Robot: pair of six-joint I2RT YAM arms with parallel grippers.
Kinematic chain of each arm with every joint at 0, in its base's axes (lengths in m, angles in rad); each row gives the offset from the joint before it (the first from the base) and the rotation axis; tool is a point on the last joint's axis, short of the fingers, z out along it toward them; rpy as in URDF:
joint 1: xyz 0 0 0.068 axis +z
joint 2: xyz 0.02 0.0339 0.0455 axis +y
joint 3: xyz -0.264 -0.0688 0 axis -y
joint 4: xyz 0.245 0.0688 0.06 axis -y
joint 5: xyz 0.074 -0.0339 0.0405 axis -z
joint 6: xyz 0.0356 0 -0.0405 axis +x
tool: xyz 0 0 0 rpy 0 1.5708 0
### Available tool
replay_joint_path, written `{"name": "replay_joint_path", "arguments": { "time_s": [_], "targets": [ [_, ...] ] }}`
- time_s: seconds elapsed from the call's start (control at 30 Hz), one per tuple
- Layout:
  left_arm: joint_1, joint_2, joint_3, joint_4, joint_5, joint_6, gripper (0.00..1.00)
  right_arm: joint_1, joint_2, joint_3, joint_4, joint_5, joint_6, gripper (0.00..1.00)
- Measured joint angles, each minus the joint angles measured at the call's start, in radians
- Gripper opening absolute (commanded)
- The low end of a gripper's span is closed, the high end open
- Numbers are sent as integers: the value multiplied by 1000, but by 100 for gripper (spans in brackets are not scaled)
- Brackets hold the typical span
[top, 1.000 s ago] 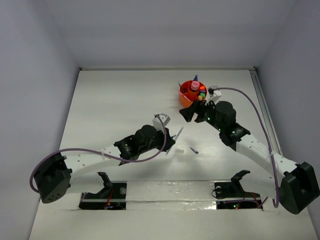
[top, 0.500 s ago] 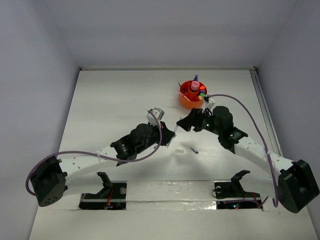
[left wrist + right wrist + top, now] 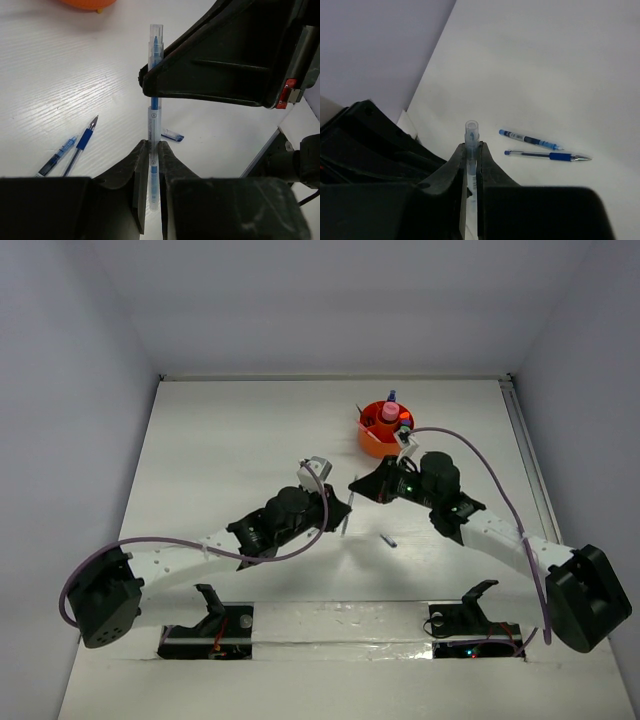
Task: Sort the stationery into containers
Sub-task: Place the pen in the storage box.
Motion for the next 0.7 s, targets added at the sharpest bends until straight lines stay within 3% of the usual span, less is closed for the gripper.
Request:
{"name": "replay_joint_path", "arguments": {
  "time_s": [0.07,0.13,0.17,0.37,0.47,0.7],
  "targets": [
    [0,3,0,2,-1,3,1,3,0,0,2,0,5,0],
    [0,4,0,5,-1,5,12,3,2,2,2,8,8,0],
    [0,6,0,8,-3,7,23,3,2,4,1,15,8,0],
    [2,4,0,8,-31,19,46,3,33,62,-18,106,-19,0],
    [3,-29,0,-10,-58,22,48,3,59,102,-25,169,-50,0],
    [7,-145,-48,-6,-92,27,40,3,85,218,-50,430,-219,0]
  ]
}}
